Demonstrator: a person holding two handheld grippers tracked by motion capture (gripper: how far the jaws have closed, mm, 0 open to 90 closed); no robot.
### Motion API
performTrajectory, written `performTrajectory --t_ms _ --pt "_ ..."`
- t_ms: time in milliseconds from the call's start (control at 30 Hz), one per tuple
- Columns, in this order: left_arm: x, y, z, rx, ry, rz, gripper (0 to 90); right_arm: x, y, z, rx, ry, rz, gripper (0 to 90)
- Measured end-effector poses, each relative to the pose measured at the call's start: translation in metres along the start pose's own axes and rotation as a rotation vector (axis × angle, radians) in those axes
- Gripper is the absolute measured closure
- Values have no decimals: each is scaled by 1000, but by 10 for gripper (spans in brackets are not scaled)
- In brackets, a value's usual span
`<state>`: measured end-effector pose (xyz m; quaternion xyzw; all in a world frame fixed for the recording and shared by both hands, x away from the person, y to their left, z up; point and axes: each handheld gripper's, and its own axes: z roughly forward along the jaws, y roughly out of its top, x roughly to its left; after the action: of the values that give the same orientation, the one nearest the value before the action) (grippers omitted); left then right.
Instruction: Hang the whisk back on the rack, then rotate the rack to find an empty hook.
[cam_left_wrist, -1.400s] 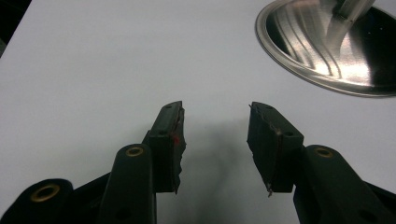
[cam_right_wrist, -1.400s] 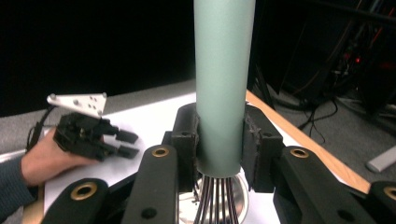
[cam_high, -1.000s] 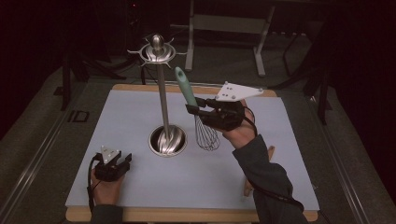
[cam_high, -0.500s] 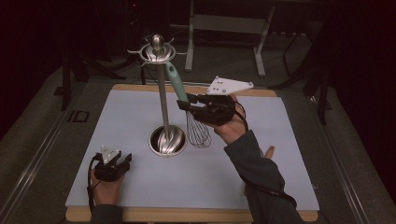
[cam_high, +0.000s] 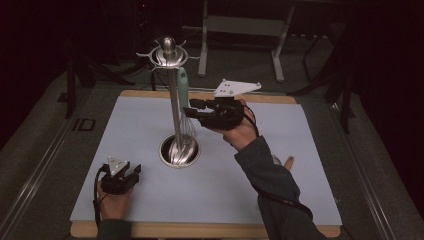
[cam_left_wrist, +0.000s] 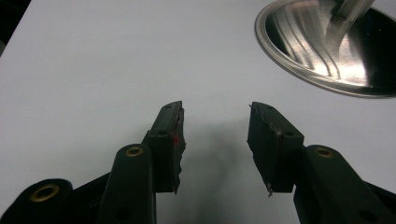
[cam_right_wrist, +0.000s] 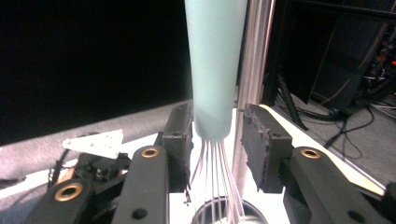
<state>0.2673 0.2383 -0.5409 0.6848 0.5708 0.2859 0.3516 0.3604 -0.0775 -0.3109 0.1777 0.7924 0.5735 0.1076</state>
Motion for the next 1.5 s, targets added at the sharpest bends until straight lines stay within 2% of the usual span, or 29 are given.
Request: performTrajectory --t_ms 67,100,133,533,700,1167,1233,1267,1300,1333,1367,1400,1500 --pt "0 0 0 1 -1 1 558 1 0 0 10 -7 -7 624" --pt "0 0 0 3 0 2 558 1 0 0 16 -24 -22 623" --pt "0 0 0 4 0 4 558 4 -2 -1 45 -58 -49 620" --pt "0 0 0 4 2 3 558 12 -15 -6 218 -123 -193 599" --pt "0 0 0 4 3 5 558 13 -24 -7 321 -180 -257 587" --pt "1 0 0 1 -4 -5 579 1 -64 -12 471 -193 -257 557" --pt "1 0 -2 -16 2 -8 608 -1 -69 -14 489 -197 -258 553" --pt "2 -1 -5 -49 -2 -24 614 -2 -76 -14 504 -195 -247 550" --pt "2 -1 -5 -49 -2 -24 622 -2 -76 -14 504 -195 -247 550" --pt "3 1 -8 -59 -15 -54 632 -3 -85 -12 534 -196 -247 547" --pt "3 1 -8 -59 -15 -54 644 -3 -85 -12 534 -196 -247 547" --pt "2 6 -12 -72 -39 -71 662 -3 -95 -11 567 -214 -261 543" --pt "0 9 -17 -91 -48 -70 701 -3 -98 -11 578 -218 -262 541"
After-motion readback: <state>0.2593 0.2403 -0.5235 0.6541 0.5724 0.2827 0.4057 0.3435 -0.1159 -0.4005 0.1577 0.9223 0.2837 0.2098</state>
